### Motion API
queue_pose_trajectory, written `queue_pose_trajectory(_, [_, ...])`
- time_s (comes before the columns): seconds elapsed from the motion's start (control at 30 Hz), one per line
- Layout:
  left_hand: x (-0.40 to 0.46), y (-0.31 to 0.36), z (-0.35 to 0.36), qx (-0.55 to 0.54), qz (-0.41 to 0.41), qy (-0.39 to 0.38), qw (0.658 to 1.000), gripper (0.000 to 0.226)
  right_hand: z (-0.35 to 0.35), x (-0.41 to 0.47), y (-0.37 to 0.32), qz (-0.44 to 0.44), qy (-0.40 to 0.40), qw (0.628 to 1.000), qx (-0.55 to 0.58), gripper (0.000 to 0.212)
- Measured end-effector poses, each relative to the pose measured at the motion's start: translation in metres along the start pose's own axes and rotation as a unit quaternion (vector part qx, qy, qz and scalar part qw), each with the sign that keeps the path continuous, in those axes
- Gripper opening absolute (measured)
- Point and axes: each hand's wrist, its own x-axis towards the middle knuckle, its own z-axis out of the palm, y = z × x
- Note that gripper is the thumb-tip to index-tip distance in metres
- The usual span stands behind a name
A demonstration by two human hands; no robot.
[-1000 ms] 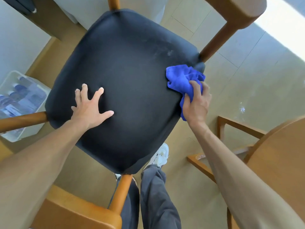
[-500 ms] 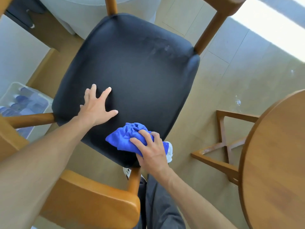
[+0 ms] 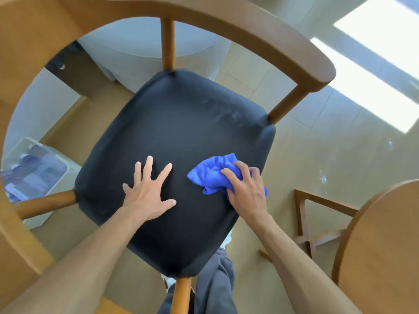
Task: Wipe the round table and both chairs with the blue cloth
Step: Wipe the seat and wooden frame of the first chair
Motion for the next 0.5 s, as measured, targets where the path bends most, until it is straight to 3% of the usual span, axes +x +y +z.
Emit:
queue_pose_trajectory(0.1, [0.002, 0.007, 0.010, 0.006, -0.005, -0.008, 1.000, 0.105, -0.014, 0.065, 0.038, 0.147, 0.017, 0.989, -0.009, 0.040])
queue_pose_trajectory(0.23, [0.004, 0.011, 0.011, 0.018, -0.017, -0.009, 1.000, 0.105, -0.021, 0.132, 0.056, 0.324, 0.011, 0.946, 0.021, 0.041])
queue_pose_trajectory(0.4, [0.006, 0.013, 0.012, 0.016, -0.024, -0.012, 1.000, 0.104, -0.004, 0.160, 0.030, 0.436, 0.036, 0.899, 0.029, 0.037])
queue_pose_trajectory(0.5, [0.008, 0.011, 0.014, 0.015, -0.013, 0.016, 1.000, 0.116, 0.002, 0.177, 0.019, 0.440, 0.039, 0.897, -0.001, 0.040])
